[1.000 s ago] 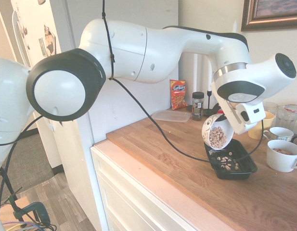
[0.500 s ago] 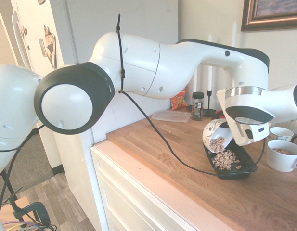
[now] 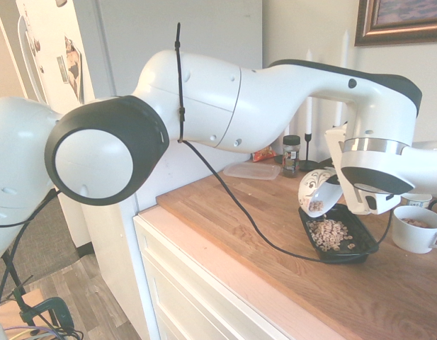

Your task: Pour the cereal into the box

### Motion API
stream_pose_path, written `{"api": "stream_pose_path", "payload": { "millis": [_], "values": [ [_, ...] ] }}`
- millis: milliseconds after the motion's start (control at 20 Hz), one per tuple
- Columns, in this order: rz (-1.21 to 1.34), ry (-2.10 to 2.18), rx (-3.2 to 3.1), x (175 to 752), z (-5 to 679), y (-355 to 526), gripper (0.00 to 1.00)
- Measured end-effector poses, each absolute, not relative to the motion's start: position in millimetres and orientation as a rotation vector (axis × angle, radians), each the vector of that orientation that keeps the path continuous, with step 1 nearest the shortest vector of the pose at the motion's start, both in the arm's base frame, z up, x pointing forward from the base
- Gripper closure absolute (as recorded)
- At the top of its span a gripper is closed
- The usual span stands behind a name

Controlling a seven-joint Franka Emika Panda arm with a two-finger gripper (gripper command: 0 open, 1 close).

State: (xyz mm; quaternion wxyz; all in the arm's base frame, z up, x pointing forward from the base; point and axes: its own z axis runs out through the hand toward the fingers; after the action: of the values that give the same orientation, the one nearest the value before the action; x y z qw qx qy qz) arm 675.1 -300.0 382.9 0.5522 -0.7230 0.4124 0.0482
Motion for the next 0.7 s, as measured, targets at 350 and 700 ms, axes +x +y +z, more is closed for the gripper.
{"api": "stream_pose_path", "payload": {
  "millis": [350,700],
  "values": [
    [0.121,0.918,-1.624,672.8,371.1,-305.3,1.0],
    [0.094,0.873,-1.588,671.8,376.6,-308.0,1.0]
  ]
}}
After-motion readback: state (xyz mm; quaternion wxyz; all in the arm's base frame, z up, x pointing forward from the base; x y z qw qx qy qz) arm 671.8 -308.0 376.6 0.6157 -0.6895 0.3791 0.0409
